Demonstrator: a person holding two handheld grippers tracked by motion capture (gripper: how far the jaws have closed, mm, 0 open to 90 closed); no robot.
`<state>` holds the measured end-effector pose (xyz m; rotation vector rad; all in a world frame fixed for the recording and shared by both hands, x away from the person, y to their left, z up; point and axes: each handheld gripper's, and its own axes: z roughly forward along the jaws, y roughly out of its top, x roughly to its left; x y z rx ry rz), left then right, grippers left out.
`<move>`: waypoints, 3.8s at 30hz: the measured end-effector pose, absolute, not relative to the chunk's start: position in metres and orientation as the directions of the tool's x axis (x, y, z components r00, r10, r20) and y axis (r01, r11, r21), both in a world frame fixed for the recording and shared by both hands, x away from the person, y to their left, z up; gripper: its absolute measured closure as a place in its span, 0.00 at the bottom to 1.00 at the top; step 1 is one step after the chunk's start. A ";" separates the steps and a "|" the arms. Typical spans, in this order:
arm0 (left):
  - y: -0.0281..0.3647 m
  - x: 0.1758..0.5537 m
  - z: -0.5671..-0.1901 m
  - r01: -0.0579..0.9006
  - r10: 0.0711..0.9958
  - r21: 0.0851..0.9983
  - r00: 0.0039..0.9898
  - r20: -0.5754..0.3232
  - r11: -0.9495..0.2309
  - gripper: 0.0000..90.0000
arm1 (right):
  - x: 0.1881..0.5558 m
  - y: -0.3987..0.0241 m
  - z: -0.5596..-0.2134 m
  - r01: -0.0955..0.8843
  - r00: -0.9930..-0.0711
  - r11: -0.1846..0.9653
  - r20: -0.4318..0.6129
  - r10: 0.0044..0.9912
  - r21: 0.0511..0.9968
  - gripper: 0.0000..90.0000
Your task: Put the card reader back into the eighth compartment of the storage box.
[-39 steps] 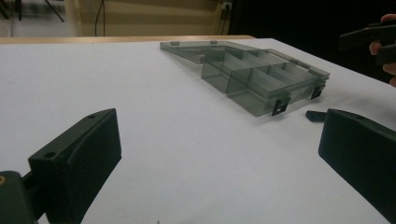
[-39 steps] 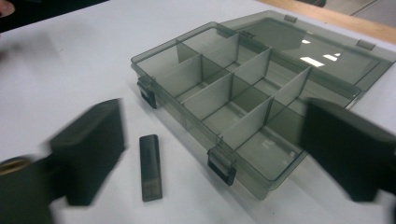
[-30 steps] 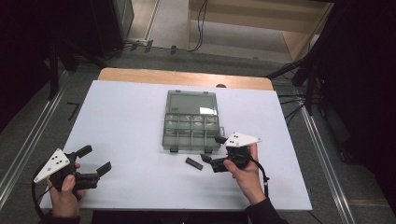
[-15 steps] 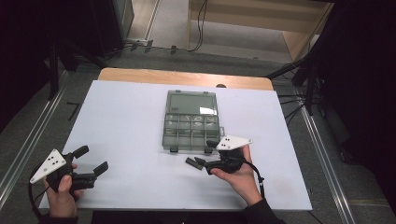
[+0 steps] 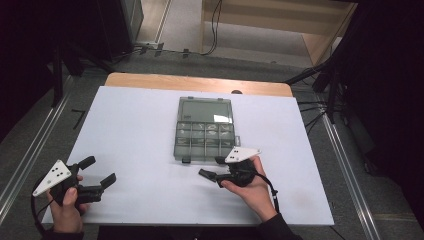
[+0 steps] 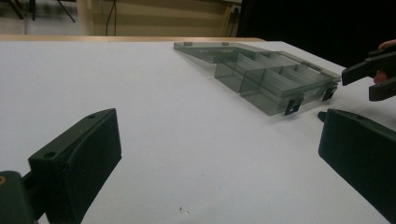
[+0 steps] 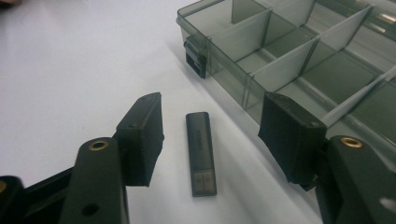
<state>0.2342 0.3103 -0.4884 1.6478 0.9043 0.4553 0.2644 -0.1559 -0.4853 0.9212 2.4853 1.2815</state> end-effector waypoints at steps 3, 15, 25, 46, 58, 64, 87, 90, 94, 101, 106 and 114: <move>0.310 0.234 -0.488 0.320 0.760 0.946 0.628 -0.166 -0.058 0.00 | 0.265 -0.154 -0.487 0.441 -0.791 0.440 0.108 0.602 0.782 0.46; 0.309 0.235 -0.489 0.321 0.761 0.945 0.629 -0.160 -0.067 0.00 | 0.267 -0.145 -0.496 0.476 -0.782 0.443 0.134 0.609 0.760 0.61; 0.309 0.235 -0.489 0.322 0.760 0.944 0.629 -0.161 -0.066 0.00 | 0.270 -0.141 -0.502 0.488 -0.782 0.462 0.136 0.608 0.741 0.69; 0.309 0.235 -0.489 0.323 0.758 0.944 0.632 -0.164 -0.065 0.00 | 0.271 -0.134 -0.515 0.485 -0.788 0.523 0.090 0.609 0.701 0.74; 0.308 0.235 -0.490 0.326 0.759 0.943 0.629 -0.168 -0.061 0.00 | 0.270 -0.132 -0.516 0.451 -0.800 0.556 0.040 0.599 0.698 0.79; 0.308 0.235 -0.490 0.326 0.758 0.943 0.631 -0.164 -0.067 0.00 | 0.269 -0.132 -0.516 0.463 -0.790 0.544 0.048 0.611 0.700 0.80; 0.309 0.235 -0.490 0.323 0.756 0.944 0.632 -0.170 -0.058 0.00 | 0.269 -0.137 -0.509 0.457 -0.791 0.508 0.072 0.608 0.730 0.80; 0.309 0.235 -0.490 0.324 0.756 0.944 0.632 -0.169 -0.060 0.00 | 0.269 -0.140 -0.506 0.453 -0.790 0.503 0.069 0.609 0.736 0.80; 0.309 0.235 -0.490 0.322 0.755 0.945 0.633 -0.168 -0.061 0.00 | 0.269 -0.144 -0.503 0.453 -0.786 0.490 0.075 0.613 0.745 0.80; 0.309 0.235 -0.490 0.322 0.754 0.945 0.635 -0.167 -0.061 0.00 | 0.269 -0.148 -0.497 0.452 -0.785 0.474 0.084 0.614 0.756 0.80; 0.308 0.235 -0.489 0.322 0.754 0.945 0.635 -0.167 -0.062 0.00 | 0.269 -0.150 -0.494 0.451 -0.784 0.468 0.086 0.615 0.760 0.80; 0.308 0.235 -0.489 0.321 0.754 0.945 0.635 -0.165 -0.063 0.00 | 0.269 -0.153 -0.491 0.445 -0.785 0.462 0.086 0.614 0.767 0.80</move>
